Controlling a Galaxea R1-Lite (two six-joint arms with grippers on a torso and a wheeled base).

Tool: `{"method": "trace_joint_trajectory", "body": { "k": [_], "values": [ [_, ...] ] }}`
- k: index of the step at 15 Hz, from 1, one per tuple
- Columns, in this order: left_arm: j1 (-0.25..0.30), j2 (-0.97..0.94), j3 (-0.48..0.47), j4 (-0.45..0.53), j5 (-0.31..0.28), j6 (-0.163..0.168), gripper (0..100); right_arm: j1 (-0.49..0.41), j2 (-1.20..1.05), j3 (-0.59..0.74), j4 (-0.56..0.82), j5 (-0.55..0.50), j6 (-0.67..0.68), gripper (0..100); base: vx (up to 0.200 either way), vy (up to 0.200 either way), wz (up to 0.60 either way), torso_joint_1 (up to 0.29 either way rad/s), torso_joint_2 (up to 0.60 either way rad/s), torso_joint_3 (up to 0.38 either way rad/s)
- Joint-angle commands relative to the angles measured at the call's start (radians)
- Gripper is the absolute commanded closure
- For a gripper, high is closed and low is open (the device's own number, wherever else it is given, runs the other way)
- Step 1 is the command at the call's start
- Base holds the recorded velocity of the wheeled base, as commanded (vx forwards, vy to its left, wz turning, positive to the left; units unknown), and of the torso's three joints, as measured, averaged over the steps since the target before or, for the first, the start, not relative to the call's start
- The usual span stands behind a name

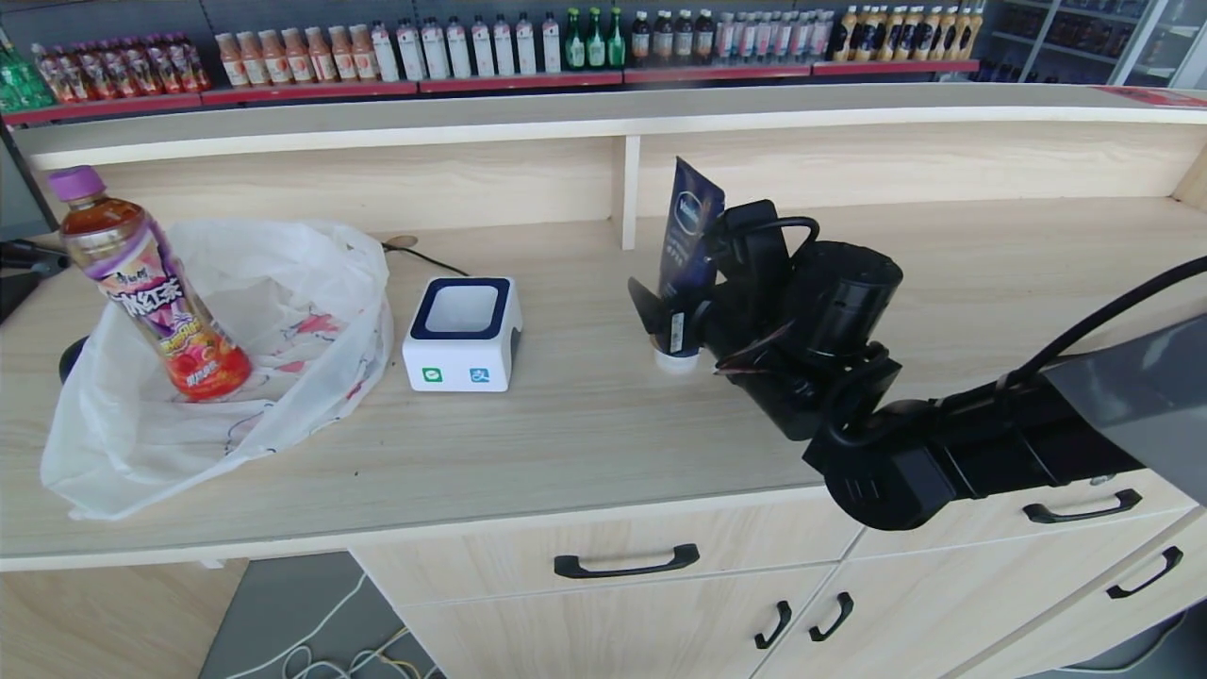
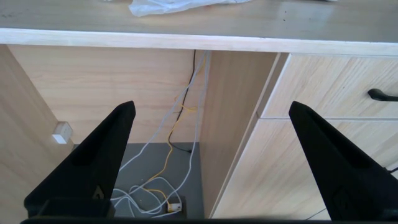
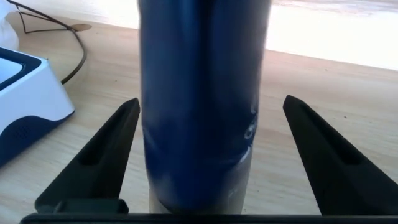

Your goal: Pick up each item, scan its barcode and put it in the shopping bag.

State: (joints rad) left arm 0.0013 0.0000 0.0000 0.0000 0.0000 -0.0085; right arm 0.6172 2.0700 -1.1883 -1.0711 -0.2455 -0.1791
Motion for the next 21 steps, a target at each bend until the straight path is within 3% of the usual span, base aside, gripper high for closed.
{"method": "trace_joint_trajectory", "body": {
  "k": [1,18,20,21],
  "values": [
    [0.0,0.0,0.0,0.0,0.0,-0.001,0,-0.001,0.001,-0.016,-0.001,0.0,0.0,100,0.0,0.0,0.0,0.0,0.0,0.0],
    [0.0,0.0,0.0,0.0,0.0,-0.001,0,0.03,-0.154,-0.001,-0.001,0.002,0.0,100,0.0,0.0,0.0,0.0,0.0,0.0],
    [0.0,0.0,0.0,0.0,0.002,-0.001,0,0.038,-0.199,0.042,-0.009,0.0,-0.002,100,0.0,0.0,0.0,0.0,0.0,0.0],
    [0.0,0.0,0.0,0.0,0.0,-0.001,0,0.062,-0.261,0.134,-0.026,-0.001,-0.005,100,0.0,0.0,0.0,0.0,0.0,0.0]
  ]
}}
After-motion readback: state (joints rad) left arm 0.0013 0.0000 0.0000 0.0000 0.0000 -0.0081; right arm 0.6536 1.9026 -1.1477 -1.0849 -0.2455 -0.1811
